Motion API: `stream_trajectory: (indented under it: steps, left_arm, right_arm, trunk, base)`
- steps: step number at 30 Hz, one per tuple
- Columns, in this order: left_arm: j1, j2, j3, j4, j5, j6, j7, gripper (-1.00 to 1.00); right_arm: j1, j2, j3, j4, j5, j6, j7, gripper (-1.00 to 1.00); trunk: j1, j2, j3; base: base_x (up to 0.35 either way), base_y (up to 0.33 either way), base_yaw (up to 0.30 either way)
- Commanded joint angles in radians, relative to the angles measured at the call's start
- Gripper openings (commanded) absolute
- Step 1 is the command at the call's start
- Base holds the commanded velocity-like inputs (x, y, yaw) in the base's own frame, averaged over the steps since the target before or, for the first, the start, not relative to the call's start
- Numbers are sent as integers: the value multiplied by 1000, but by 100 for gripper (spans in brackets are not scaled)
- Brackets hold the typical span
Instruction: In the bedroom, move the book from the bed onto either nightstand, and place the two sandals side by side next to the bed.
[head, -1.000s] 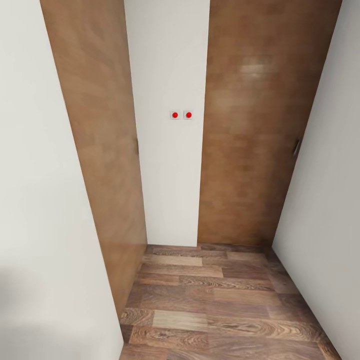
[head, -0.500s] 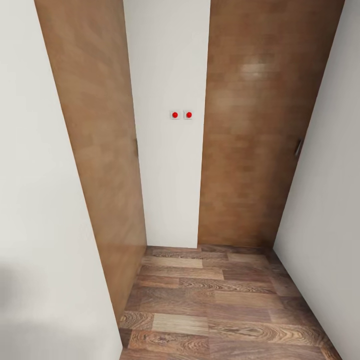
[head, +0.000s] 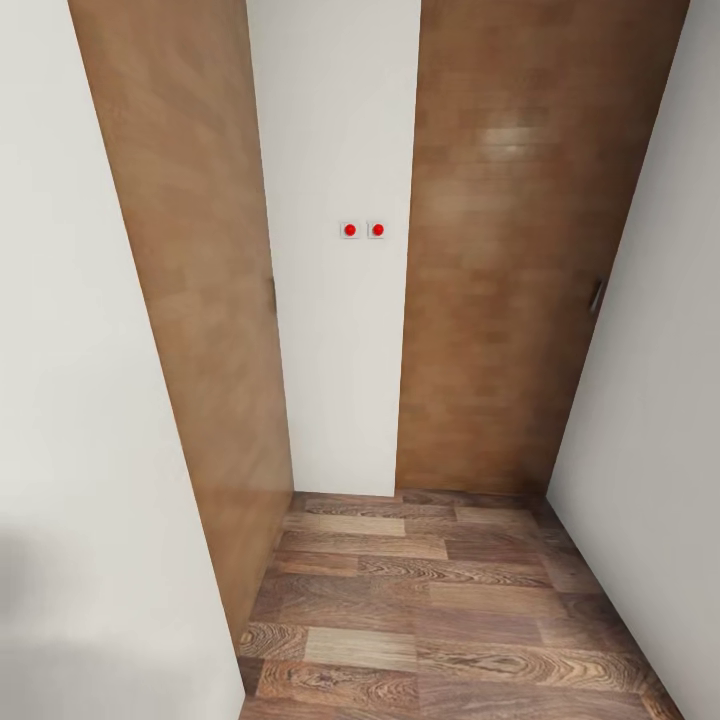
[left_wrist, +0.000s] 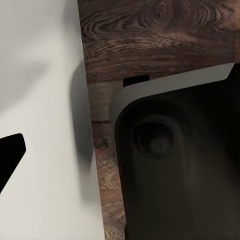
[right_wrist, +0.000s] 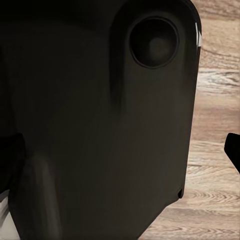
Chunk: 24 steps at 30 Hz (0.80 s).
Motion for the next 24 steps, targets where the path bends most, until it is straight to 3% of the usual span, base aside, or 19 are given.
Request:
stream_trajectory:
  steps: [1,24]
  left_arm:
    - [0,0,-8,1,-1,-3,6,100]
    - [-1,0,-8,1,-1,-3,6,100]
  right_arm:
    - [0,0,-1,0,0,-1,1,100]
    - [0,0,-1,2,0,-1,1,100]
  trunk:
    - [0,0,-1]
    - [0,0,-1]
  base:
    - [1,0,0]
    - [17,2,0]
